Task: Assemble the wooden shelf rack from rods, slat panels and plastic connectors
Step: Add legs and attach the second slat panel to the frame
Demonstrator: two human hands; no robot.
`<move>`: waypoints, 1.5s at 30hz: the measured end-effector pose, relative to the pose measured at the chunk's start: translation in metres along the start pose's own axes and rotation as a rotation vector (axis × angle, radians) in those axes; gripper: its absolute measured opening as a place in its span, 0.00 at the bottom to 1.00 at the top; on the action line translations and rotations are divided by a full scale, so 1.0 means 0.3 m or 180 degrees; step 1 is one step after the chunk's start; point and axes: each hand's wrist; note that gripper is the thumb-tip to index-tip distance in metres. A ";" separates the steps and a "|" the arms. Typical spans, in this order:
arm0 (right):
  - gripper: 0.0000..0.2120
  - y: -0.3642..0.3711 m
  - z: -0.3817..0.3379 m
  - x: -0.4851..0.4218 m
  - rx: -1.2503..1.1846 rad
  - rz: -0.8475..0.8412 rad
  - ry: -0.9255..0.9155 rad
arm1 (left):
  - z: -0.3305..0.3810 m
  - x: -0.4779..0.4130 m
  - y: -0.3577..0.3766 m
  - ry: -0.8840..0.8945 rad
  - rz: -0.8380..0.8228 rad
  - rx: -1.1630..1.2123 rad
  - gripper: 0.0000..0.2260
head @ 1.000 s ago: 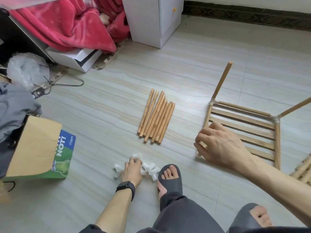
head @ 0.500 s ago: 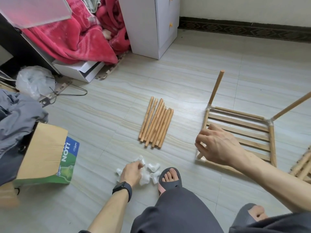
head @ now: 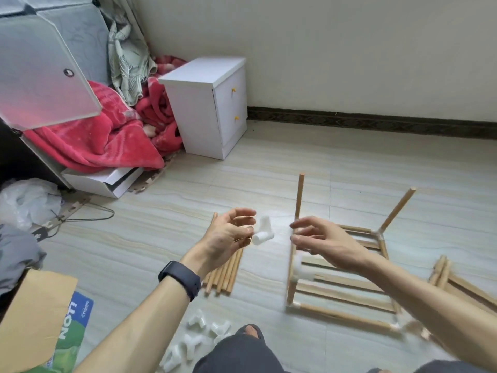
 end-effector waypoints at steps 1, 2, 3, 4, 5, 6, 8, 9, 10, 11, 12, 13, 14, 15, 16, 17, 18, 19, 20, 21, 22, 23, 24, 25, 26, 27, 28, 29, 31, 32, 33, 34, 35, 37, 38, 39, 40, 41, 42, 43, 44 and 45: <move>0.18 -0.046 -0.025 0.028 -0.0458 0.0023 0.0052 | 0.026 -0.011 0.085 0.0015 -0.0178 0.0108 0.18; 0.22 -0.089 -0.046 0.060 -0.0830 0.0057 0.0053 | 0.046 -0.022 0.169 0.0005 -0.0347 0.0196 0.18; 0.24 -0.126 -0.065 0.093 -0.1114 0.0121 0.0023 | 0.058 -0.031 0.250 -0.0026 -0.0512 0.0256 0.18; 0.25 -0.159 -0.078 0.129 -0.1322 0.0221 -0.0012 | 0.064 -0.038 0.327 -0.0065 -0.0672 0.0281 0.19; 0.23 -0.188 -0.085 0.165 -0.1483 0.0359 -0.0022 | 0.063 -0.043 0.401 -0.0106 -0.0816 0.0253 0.19; 0.21 -0.215 -0.085 0.202 -0.1621 0.0522 -0.0010 | 0.056 -0.047 0.469 -0.0140 -0.0924 0.0185 0.18; 0.15 -0.262 -0.067 0.274 -0.1821 0.0831 0.0053 | 0.031 -0.050 0.585 -0.0200 -0.1036 -0.0008 0.18; 0.13 -0.284 -0.047 0.310 -0.1872 0.0954 0.0090 | 0.014 -0.049 0.632 -0.0243 -0.1064 -0.0115 0.18; 0.13 -0.301 -0.025 0.344 -0.1899 0.1059 0.0115 | -0.007 -0.045 0.671 -0.0298 -0.1097 -0.0217 0.18; 0.13 -0.314 0.000 0.375 -0.1904 0.1165 0.0131 | -0.030 -0.039 0.703 -0.0358 -0.1151 -0.0311 0.17; 0.14 -0.322 0.028 0.405 -0.1906 0.1275 0.0147 | -0.056 -0.030 0.728 -0.0415 -0.1224 -0.0393 0.15; 0.15 -0.324 0.054 0.428 -0.1925 0.1388 0.0167 | -0.083 -0.018 0.747 -0.0462 -0.1301 -0.0476 0.14; 0.17 -0.324 0.078 0.448 -0.1953 0.1499 0.0198 | -0.109 -0.004 0.760 -0.0502 -0.1379 -0.0584 0.13; 0.17 -0.323 0.099 0.464 -0.1975 0.1607 0.0240 | -0.133 0.010 0.771 -0.0527 -0.1456 -0.0725 0.12; 0.17 -0.322 0.117 0.478 -0.1992 0.1717 0.0300 | -0.153 0.025 0.780 -0.0534 -0.1517 -0.0885 0.13; 0.17 -0.323 0.131 0.488 -0.2010 0.1830 0.0373 | -0.168 0.038 0.789 -0.0510 -0.1565 -0.1055 0.13; 0.17 -0.324 0.142 0.496 -0.2010 0.1942 0.0446 | -0.177 0.049 0.795 -0.0439 -0.1616 -0.1232 0.14; 0.18 -0.326 0.148 0.503 -0.1971 0.2048 0.0513 | -0.184 0.058 0.802 -0.0333 -0.1675 -0.1386 0.14; 0.19 -0.327 0.152 0.507 -0.1887 0.2135 0.0570 | -0.190 0.065 0.809 -0.0209 -0.1722 -0.1507 0.13; 0.20 -0.326 0.154 0.509 -0.1777 0.2191 0.0606 | -0.195 0.070 0.815 -0.0043 -0.1726 -0.1640 0.12; 0.19 -0.325 0.153 0.511 -0.1673 0.2208 0.0618 | -0.202 0.073 0.819 0.0157 -0.1664 -0.1793 0.13; 0.18 -0.322 0.152 0.511 -0.1584 0.2198 0.0613 | -0.206 0.073 0.821 0.0323 -0.1576 -0.1915 0.13; 0.16 -0.320 0.152 0.510 -0.1506 0.2174 0.0598 | -0.209 0.071 0.820 0.0373 -0.1517 -0.1943 0.13; 0.15 -0.318 0.151 0.509 -0.1439 0.2156 0.0573 | -0.208 0.066 0.816 0.0274 -0.1508 -0.1860 0.14; 0.13 -0.317 0.150 0.508 -0.1393 0.2156 0.0541 | -0.206 0.061 0.809 0.0080 -0.1521 -0.1746 0.15; 0.11 -0.317 0.148 0.507 -0.1348 0.2180 0.0502 | -0.203 0.053 0.799 -0.0120 -0.1522 -0.1657 0.17; 0.11 -0.319 0.147 0.506 -0.1270 0.2219 0.0460 | -0.201 0.045 0.786 -0.0274 -0.1507 -0.1606 0.19; 0.10 -0.322 0.146 0.507 -0.1158 0.2231 0.0415 | -0.201 0.037 0.773 -0.0390 -0.1485 -0.1564 0.20; 0.09 -0.322 0.140 0.509 -0.0964 0.2050 0.0277 | -0.202 0.024 0.751 -0.0562 -0.1478 -0.1454 0.22; 0.08 -0.317 0.138 0.510 -0.0956 0.1885 0.0184 | -0.204 0.019 0.744 -0.0614 -0.1510 -0.1429 0.23; 0.08 -0.311 0.134 0.509 -0.1023 0.1724 0.0103 | -0.205 0.016 0.740 -0.0640 -0.1543 -0.1437 0.23; 0.08 -0.306 0.129 0.507 -0.1118 0.1600 0.0056 | -0.207 0.014 0.737 -0.0645 -0.1555 -0.1469 0.23; 0.08 -0.303 0.126 0.506 -0.1195 0.1516 0.0036 | -0.210 0.012 0.736 -0.0650 -0.1544 -0.1505 0.24; 0.10 -0.301 0.124 0.505 -0.1248 0.1357 0.0020 | -0.218 0.008 0.737 -0.0649 -0.1525 -0.1595 0.26; 0.12 -0.302 0.125 0.507 -0.1263 0.1252 0.0006 | -0.222 0.006 0.738 -0.0638 -0.1537 -0.1660 0.26; 0.14 -0.302 0.126 0.507 -0.1303 0.1161 -0.0003 | -0.225 0.004 0.739 -0.0628 -0.1556 -0.1728 0.27; 0.15 -0.301 0.129 0.506 -0.1367 0.1109 0.0007 | -0.230 0.000 0.739 -0.0614 -0.1576 -0.1795 0.27; 0.15 -0.299 0.134 0.505 -0.1440 0.1094 0.0039 | -0.236 -0.004 0.739 -0.0586 -0.1595 -0.1895 0.28; 0.15 -0.297 0.141 0.503 -0.1524 0.1093 0.0081 | -0.242 -0.009 0.740 -0.0545 -0.1609 -0.2043 0.28; 0.14 -0.295 0.150 0.499 -0.1637 0.1090 0.0122 | -0.248 -0.013 0.739 -0.0514 -0.1621 -0.2200 0.28; 0.13 -0.293 0.161 0.494 -0.1770 0.1094 0.0167 | -0.256 -0.017 0.738 -0.0512 -0.1636 -0.2313 0.28; 0.12 -0.293 0.177 0.490 -0.1884 0.1129 0.0235 | -0.261 -0.023 0.737 -0.0539 -0.1653 -0.2368 0.28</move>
Point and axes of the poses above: each hand's wrist, its own x-axis away from the middle knuckle, its own y-axis out of the palm, z = x × y, and after that the axes turned 14 degrees about x, right-handed
